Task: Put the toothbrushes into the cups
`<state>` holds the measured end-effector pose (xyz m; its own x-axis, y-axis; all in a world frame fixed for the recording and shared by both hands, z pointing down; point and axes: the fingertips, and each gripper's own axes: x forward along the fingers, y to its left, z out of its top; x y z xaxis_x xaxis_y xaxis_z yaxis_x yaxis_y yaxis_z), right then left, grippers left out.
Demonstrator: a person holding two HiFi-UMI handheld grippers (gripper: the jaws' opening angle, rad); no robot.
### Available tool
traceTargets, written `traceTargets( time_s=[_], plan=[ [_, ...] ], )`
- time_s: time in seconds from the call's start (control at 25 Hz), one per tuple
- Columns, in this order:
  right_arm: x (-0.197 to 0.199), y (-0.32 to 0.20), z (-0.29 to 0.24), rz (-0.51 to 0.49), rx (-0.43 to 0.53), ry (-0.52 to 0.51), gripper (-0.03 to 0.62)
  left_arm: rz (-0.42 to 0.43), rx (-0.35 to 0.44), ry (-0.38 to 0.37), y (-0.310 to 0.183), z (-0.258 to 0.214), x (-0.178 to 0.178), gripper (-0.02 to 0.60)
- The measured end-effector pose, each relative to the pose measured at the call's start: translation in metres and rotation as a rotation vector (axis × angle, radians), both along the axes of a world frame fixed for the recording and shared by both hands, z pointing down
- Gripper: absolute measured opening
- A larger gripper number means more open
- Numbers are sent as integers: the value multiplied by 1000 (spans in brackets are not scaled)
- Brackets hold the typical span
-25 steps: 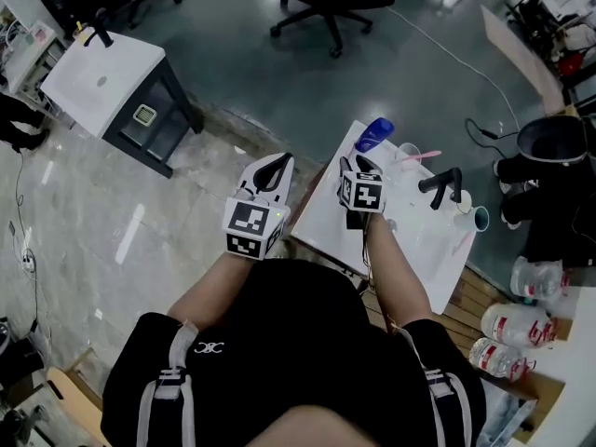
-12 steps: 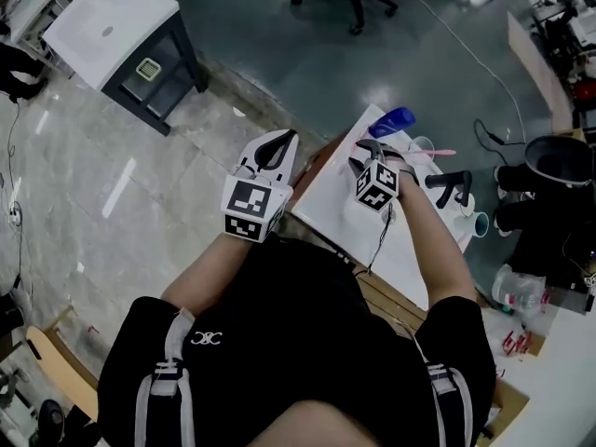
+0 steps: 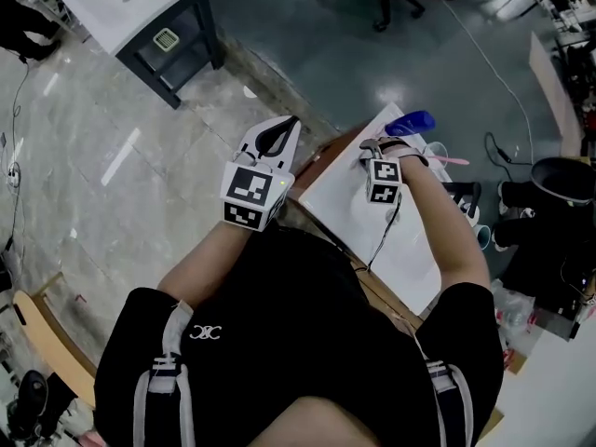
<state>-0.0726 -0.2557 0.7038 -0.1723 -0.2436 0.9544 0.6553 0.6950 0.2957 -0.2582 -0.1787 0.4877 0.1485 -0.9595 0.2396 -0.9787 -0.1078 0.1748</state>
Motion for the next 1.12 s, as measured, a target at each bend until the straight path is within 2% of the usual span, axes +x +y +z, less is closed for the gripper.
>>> traceTargets(
  time_s=[0.16, 0.28, 0.48, 0.8, 1.12],
  plan=[
    [1, 2, 3, -18, -67, 51, 151, -25, -16, 11, 5, 7, -6, 14],
    [3, 5, 5, -26, -99, 106, 95, -29, -29, 15, 7, 13, -6, 14],
    [3, 6, 7, -8, -148, 148, 92, -27, -36, 23, 8, 16, -6, 12],
    [1, 8, 6, -85, -89, 123, 83, -11, -12, 22, 3, 9, -5, 14],
    [-16, 25, 2, -188, -14, 28, 48, 17, 10, 12, 1, -3, -2, 14]
  ],
)
